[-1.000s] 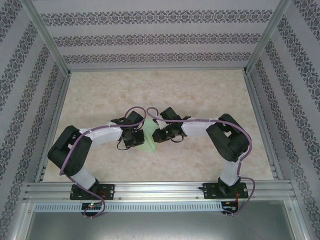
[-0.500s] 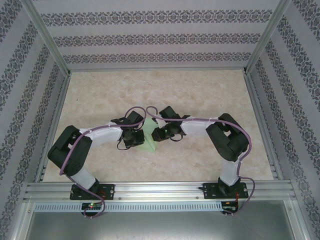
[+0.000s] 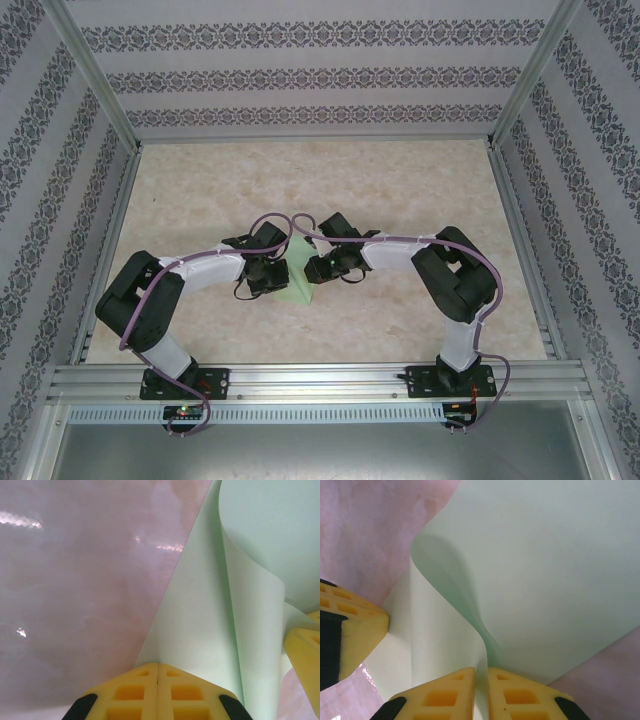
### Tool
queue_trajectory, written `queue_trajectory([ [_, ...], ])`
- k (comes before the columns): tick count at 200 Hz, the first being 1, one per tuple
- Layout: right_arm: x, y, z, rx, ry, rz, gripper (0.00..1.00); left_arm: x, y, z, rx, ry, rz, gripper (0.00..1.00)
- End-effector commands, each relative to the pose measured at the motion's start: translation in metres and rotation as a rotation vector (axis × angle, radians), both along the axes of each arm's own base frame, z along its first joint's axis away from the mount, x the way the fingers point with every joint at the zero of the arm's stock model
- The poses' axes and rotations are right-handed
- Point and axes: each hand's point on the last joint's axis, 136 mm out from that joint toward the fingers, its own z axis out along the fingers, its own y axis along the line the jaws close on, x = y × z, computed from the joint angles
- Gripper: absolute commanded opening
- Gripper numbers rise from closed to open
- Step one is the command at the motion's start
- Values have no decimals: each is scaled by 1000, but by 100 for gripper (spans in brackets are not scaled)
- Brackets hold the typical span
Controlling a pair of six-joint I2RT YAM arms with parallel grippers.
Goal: Fold a paper plane with a square sheet of paper (pick it up from the middle)
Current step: Fold the triangle a second time at the center of the table.
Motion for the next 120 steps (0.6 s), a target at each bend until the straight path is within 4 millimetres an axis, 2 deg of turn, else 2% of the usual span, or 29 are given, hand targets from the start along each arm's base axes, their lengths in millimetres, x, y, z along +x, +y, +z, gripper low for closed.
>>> queue_trajectory([
  [1, 5, -1, -4, -29, -20, 7, 14, -3, 4, -2, 47, 8, -20, 0],
  [33, 3, -5, -11, -48, -7, 3, 14, 2, 0, 9, 21, -28, -19, 4],
  [93, 1, -6, -15, -54, 3, 0, 14, 25, -17, 54, -108, -184, 8, 9],
  [120, 1, -7, -15, -53, 3, -1, 14, 33, -28, 60, -173, -201, 26, 9],
])
